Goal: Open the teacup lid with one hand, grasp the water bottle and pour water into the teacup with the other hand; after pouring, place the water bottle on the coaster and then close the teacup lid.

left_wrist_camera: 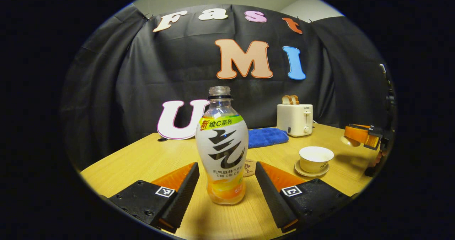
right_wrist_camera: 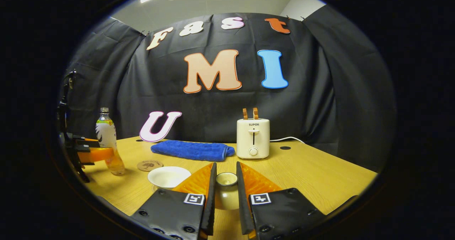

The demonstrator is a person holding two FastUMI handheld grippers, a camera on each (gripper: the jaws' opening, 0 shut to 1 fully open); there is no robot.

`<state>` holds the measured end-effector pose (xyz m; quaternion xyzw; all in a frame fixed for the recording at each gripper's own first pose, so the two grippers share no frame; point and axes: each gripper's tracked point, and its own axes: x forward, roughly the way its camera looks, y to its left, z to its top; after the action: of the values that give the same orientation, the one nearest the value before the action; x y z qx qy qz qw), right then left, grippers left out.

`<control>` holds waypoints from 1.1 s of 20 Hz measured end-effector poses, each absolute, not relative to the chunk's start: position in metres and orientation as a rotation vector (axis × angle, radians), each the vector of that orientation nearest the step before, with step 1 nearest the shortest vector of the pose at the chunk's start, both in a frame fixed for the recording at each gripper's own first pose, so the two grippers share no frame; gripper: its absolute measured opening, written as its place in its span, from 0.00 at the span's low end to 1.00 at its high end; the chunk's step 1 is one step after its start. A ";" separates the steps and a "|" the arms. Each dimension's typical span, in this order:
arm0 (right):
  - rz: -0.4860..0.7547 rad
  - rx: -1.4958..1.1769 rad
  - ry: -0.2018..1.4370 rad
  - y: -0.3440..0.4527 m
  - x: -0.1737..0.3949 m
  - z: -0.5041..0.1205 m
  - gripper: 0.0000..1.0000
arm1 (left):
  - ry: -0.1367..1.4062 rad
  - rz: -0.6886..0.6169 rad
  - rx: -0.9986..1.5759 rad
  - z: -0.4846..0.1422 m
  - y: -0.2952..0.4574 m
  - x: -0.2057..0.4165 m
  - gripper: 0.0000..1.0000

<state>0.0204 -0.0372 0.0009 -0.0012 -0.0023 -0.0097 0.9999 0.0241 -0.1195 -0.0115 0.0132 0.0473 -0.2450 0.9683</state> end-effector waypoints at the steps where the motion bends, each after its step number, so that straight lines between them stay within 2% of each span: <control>1: -0.027 -0.003 -0.005 -0.041 0.021 0.001 0.33 | 0.098 -0.496 0.026 -0.012 -0.123 0.028 0.93; 8: -0.013 -0.003 -0.005 -0.047 0.017 0.001 0.33 | 0.110 -0.470 0.032 -0.015 -0.134 0.053 0.92; 13: -0.018 -0.003 -0.003 -0.052 0.014 0.002 0.33 | 0.123 -0.453 0.034 -0.019 -0.136 0.057 0.69; 17: -0.015 -0.003 -0.004 -0.053 0.014 0.002 0.33 | 0.134 -0.444 0.094 -0.021 -0.139 0.057 0.63; 22: -0.028 -0.003 -0.002 -0.061 0.015 0.001 0.33 | 0.091 -0.430 0.343 -0.003 -0.150 0.053 0.60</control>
<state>0.0155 -0.0615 0.0013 -0.0013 -0.0009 -0.0140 0.9999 0.0525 -0.1498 -0.0027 0.1691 0.0448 -0.2125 0.9614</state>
